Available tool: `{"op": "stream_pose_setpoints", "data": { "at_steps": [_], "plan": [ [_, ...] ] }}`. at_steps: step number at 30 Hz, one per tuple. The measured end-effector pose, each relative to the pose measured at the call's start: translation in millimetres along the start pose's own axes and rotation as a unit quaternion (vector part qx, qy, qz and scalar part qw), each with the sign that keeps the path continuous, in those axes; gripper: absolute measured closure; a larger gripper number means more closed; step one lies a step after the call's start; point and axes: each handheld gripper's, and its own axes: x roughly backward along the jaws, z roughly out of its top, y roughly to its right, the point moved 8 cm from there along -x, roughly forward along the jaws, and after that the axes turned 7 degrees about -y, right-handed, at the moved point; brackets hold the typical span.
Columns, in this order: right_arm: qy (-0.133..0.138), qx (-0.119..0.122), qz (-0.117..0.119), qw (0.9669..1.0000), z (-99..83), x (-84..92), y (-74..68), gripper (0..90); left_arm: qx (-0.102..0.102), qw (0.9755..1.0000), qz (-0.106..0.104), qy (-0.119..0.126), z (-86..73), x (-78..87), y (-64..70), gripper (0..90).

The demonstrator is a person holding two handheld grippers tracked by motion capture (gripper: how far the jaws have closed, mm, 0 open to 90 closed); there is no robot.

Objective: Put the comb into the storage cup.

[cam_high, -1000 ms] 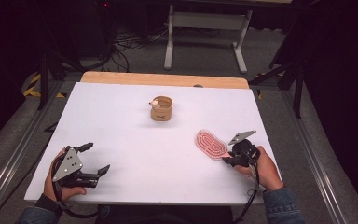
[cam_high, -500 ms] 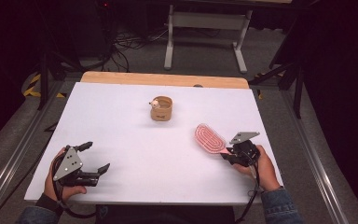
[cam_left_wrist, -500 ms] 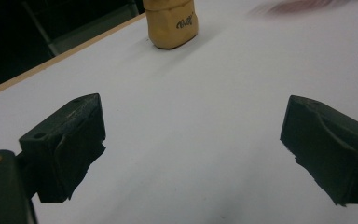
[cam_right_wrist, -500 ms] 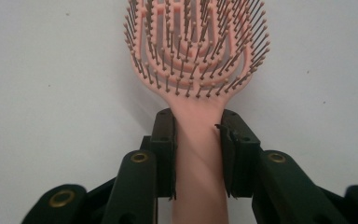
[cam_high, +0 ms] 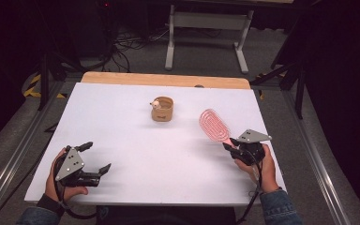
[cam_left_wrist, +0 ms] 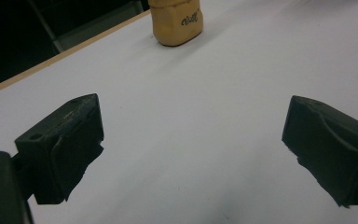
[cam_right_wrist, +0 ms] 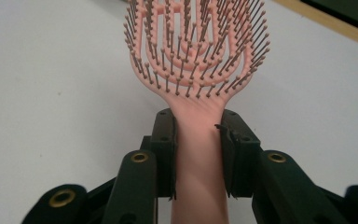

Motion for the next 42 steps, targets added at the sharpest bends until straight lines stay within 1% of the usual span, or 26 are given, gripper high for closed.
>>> {"op": "stream_pose_setpoints", "data": {
  "at_steps": [1, 2, 4, 6, 7, 8, 10, 11, 13, 17, 20, 21, 23, 25, 27, 29, 31, 36, 40, 41, 42],
  "plan": [
    [0.009, 0.001, -0.005, 0.9999, 1.8, 1.6, 0.1, 69.5, 0.001, 1.0, -0.001, -0.002, -0.2, 0.3, -0.2, 6.3],
    [0.009, 0.001, -0.005, 0.9999, 1.8, 1.6, 0.1, 69.5, 0.001, 1.0, -0.001, -0.002, -0.2, 0.3, -0.2, 6.4],
    [0.03, -0.002, -0.011, 0.9995, 6.3, 5.0, -0.9, 69.6, 0.001, 1.0, -0.002, -0.003, -0.6, -0.5, 0.0, 6.6],
    [0.034, -0.002, -0.013, 0.9993, 7.1, 5.5, -1.4, 69.6, 0.003, 1.0, -0.003, -0.004, -0.8, -1.0, 0.5, 6.6],
    [0.04, 0.001, -0.019, 0.999, 8.8, 6.3, -1.9, 69.6, 0.002, 1.0, -0.003, -0.004, -0.8, -1.2, 0.4, 6.7],
    [0.051, 0.0, -0.024, 0.9984, 11.3, 7.8, -3.0, 69.6, 0.003, 1.0, -0.003, -0.004, -0.8, -1.4, 0.3, 6.7],
    [0.055, 0.001, -0.027, 0.9981, 12.3, 8.4, -3.2, 69.6, 0.003, 1.0, -0.002, -0.005, -0.9, -1.3, 0.1, 6.8],
    [0.063, 0.003, -0.029, 0.9976, 14.5, 9.9, -5.9, 69.6, 0.004, 1.0, 0.0, -0.004, -0.5, -1.2, -0.2, 6.9],
    [0.064, 0.004, -0.028, 0.9975, 14.9, 10.0, -6.6, 69.6, 0.005, 1.0, 0.001, -0.004, -0.5, -1.3, -0.2, 6.9],
    [0.075, 0.012, -0.027, 0.9967, 18.6, 9.2, -14.2, 69.6, 0.007, 1.0, 0.0, -0.005, -0.7, -1.4, 0.2, 7.1],
    [0.085, 0.019, -0.033, 0.9957, 21.3, 8.3, -18.7, 69.6, 0.004, 0.9999, 0.006, -0.008, -1.1, -1.6, -0.8, 7.5],
    [0.089, 0.017, -0.035, 0.9953, 22.1, 8.3, -19.9, 69.6, 0.004, 0.9999, 0.008, -0.007, -1.2, -1.8, -1.3, 7.5],
    [0.092, 0.016, -0.034, 0.9951, 22.8, 7.8, -21.2, 69.6, 0.008, 0.9999, 0.006, -0.006, -1.4, -1.9, -1.5, 7.5],
    [0.103, 0.016, -0.035, 0.994, 24.8, 6.8, -25.6, 69.6, 0.006, 0.9999, 0.006, -0.006, -1.2, -2.1, -1.2, 7.5],
    [0.105, 0.016, -0.036, 0.9937, 25.5, 6.7, -26.3, 69.6, 0.006, 0.9999, 0.006, -0.006, -1.2, -2.1, -1.1, 7.5],
    [0.119, 0.015, -0.037, 0.9921, 28.1, 7.6, -29.9, 69.6, 0.006, 0.9999, 0.006, -0.006, -1.3, -2.4, -1.1, 7.6],
    [0.122, 0.016, -0.038, 0.9917, 28.6, 7.7, -30.8, 69.6, 0.007, 0.9999, 0.006, -0.006, -1.2, -2.5, -1.0, 7.6],
    [0.127, 0.019, -0.037, 0.991, 30.7, 5.8, -36.5, 69.6, 0.01, 0.9999, 0.001, -0.005, -0.2, -3.3, -1.2, 7.8],
    [0.135, 0.025, -0.038, 0.9898, 34.7, 3.8, -44.1, 69.6, 0.021, 0.9997, -0.013, 0.007, 7.7, -4.5, 1.2, 8.5],
    [0.138, 0.028, -0.039, 0.9894, 36.0, 3.4, -46.7, 69.6, 0.02, 0.9997, -0.014, 0.009, 11.1, -5.9, 2.2, 8.5],
    [0.142, 0.033, -0.037, 0.9887, 38.9, 2.0, -52.8, 69.6, 0.021, 0.9995, -0.018, 0.011, 14.0, -7.2, 3.6, 8.8]
  ]
}}
